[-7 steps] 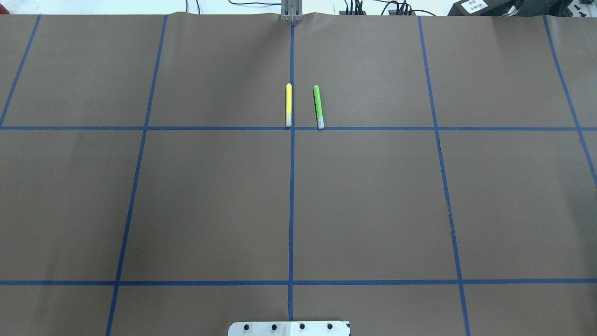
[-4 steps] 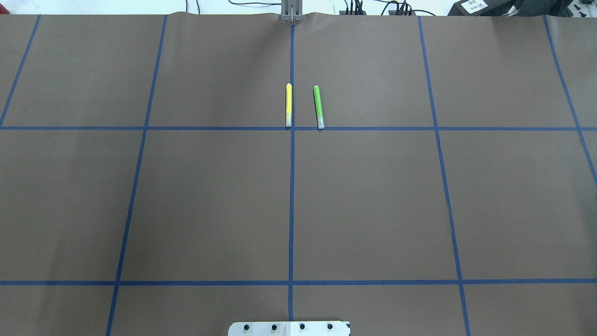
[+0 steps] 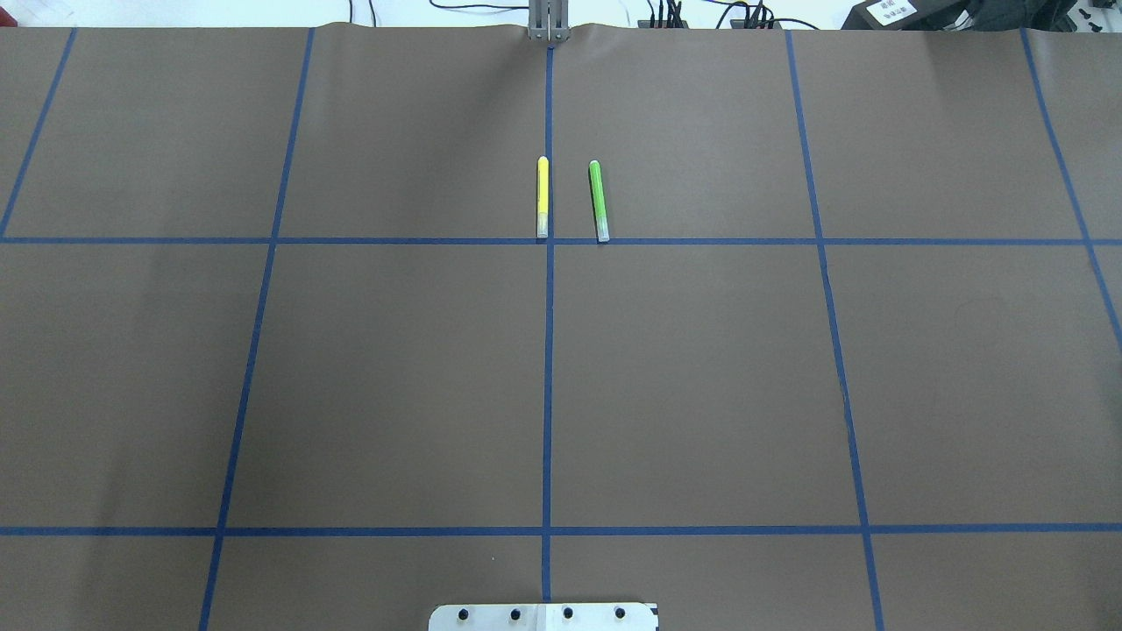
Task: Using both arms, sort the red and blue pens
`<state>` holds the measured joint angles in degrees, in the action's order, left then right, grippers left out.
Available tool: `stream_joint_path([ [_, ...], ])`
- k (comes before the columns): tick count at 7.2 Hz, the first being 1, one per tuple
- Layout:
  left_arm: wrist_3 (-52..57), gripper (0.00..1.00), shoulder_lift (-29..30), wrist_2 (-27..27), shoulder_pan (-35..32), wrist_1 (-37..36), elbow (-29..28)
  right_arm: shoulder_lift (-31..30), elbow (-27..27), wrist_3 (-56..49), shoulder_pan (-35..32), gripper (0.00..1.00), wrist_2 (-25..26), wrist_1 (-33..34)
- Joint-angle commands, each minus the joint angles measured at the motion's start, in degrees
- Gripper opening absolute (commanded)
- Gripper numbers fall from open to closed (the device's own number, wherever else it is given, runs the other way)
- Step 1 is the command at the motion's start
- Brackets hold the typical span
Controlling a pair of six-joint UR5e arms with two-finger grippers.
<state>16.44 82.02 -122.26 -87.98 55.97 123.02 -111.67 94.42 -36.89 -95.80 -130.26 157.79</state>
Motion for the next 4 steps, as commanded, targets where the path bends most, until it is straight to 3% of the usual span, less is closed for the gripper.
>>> stream_joint_path([
  [1,0.0,0.00,-0.1,0.0,-0.2,-0.1,0.5,0.0,-0.8,0.2,0.0,0.47,-0.6,0.1],
  [2,0.0,0.00,-0.1,0.0,-0.2,-0.1,0.4,-0.1,-0.8,0.2,0.0,0.52,-0.4,0.2],
  [4,0.0,0.00,-0.1,0.0,-0.2,-0.1,0.5,-0.1,-1.6,0.2,0.0,0.73,-2.2,0.1],
])
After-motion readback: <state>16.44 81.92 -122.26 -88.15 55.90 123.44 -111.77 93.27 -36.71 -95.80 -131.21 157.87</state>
